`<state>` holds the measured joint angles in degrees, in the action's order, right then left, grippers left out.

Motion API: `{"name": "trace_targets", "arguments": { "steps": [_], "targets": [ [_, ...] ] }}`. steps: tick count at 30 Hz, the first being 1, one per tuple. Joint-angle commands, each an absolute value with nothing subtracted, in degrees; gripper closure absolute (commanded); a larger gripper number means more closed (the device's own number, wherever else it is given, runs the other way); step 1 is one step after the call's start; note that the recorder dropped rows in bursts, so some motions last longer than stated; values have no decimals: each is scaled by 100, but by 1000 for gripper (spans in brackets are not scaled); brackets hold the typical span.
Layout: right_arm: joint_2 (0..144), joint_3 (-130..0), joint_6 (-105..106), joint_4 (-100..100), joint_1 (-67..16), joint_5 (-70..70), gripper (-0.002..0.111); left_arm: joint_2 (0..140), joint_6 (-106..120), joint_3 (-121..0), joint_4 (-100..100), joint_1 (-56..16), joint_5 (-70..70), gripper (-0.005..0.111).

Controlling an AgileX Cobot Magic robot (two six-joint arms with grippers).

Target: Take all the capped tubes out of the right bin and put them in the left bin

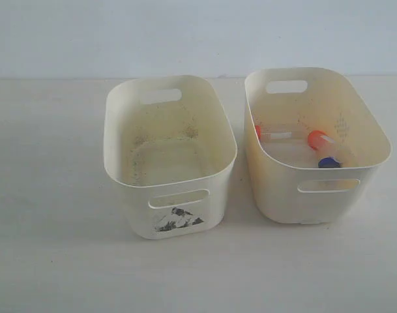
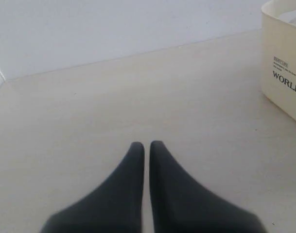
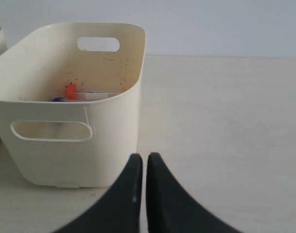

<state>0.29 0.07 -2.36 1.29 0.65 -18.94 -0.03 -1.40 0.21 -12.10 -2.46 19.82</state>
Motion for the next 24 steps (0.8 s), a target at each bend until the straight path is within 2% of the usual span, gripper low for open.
{"name": "trace_targets", "arguments": {
  "steps": [1, 12, 19, 24],
  "targets": [
    [0, 0, -241, 154, 102, -1867, 105, 0, -198, 0, -1179, -254, 1952, 102],
    [0, 0, -196, 194, 102, -1463, 105, 0, -198, 0, -1179, -254, 1952, 102],
    [0, 0, -41, 194, 102, 1478, 105, 0, -198, 0, -1179, -254, 1952, 102],
    [0, 0, -126, 194, 102, 2388, 105, 0, -198, 0, -1179, -254, 1952, 102]
  ]
}}
